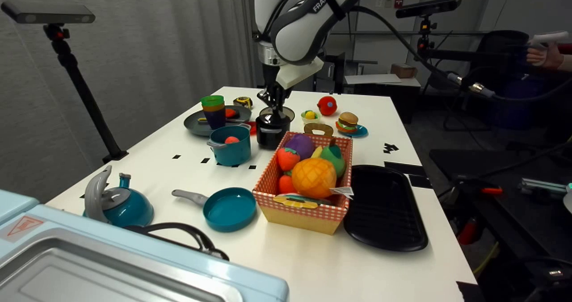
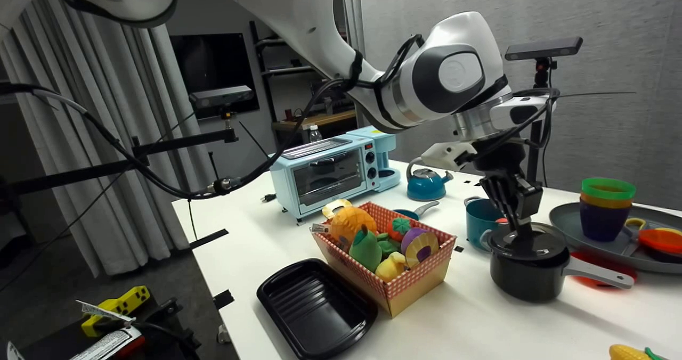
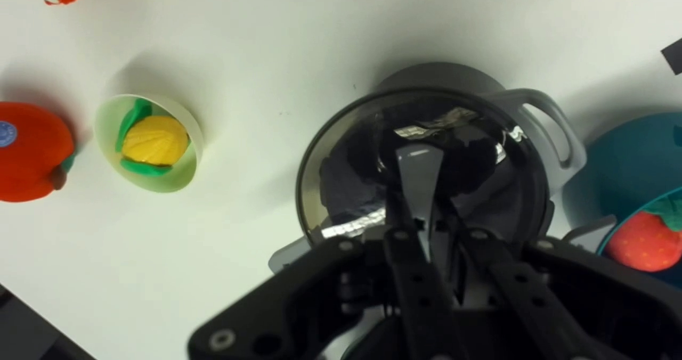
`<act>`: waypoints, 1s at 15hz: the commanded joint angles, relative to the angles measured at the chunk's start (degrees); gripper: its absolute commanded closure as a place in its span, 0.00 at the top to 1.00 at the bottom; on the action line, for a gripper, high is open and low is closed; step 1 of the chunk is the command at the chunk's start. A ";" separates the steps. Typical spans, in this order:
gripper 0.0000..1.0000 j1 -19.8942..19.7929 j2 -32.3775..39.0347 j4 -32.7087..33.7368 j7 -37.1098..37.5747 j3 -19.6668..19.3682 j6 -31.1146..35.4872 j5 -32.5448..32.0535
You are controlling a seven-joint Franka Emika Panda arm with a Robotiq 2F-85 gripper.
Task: Transfer the lid from the blue pot to the black pot
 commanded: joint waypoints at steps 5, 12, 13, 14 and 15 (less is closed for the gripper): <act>0.04 0.20 0.10 0.01 0.23 -0.13 1.39 0.03; 0.04 0.39 2.34 3.12 0.93 -0.39 1.06 -0.14; 0.04 0.35 2.79 3.64 0.95 -0.42 1.04 -0.17; 0.04 0.28 3.11 4.06 0.92 -0.38 0.88 -0.09; 0.04 0.28 3.47 4.54 0.92 -0.40 0.79 -0.10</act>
